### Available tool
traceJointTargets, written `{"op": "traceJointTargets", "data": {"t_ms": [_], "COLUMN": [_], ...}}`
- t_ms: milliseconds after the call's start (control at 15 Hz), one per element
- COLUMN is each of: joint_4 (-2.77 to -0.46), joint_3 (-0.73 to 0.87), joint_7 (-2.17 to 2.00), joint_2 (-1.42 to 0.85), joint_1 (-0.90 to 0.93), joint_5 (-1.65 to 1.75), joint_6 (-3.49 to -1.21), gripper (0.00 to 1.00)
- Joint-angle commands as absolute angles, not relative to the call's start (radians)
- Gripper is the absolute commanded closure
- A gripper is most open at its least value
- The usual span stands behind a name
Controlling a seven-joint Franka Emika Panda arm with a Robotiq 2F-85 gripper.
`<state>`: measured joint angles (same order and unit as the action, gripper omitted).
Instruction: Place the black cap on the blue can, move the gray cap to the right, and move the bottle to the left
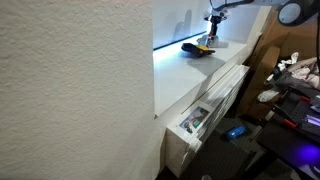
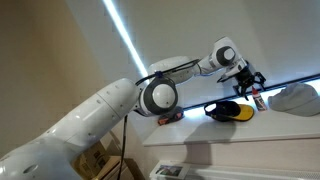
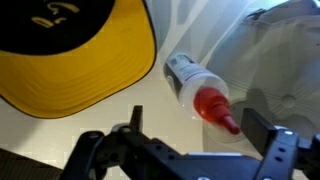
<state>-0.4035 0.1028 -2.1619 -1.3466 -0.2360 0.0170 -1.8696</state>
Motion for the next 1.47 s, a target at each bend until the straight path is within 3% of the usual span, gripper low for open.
{"op": "traceJointTargets", "data": {"t_ms": [0,867,1400], "joint_4": [-0.404,-0.404,-0.405], "joint_3": [0.103,0.103,0.143], "joint_7": [-2.166,-2.341,-2.385], "joint_2": [-1.346,-1.352,-1.352], "joint_1": [-0.236,-0.19,-0.261], "joint_5": [0.017,0.016,0.025], "joint_6": [-1.875,-1.933,-1.899], "gripper": [0.0,0.0,0.0]}}
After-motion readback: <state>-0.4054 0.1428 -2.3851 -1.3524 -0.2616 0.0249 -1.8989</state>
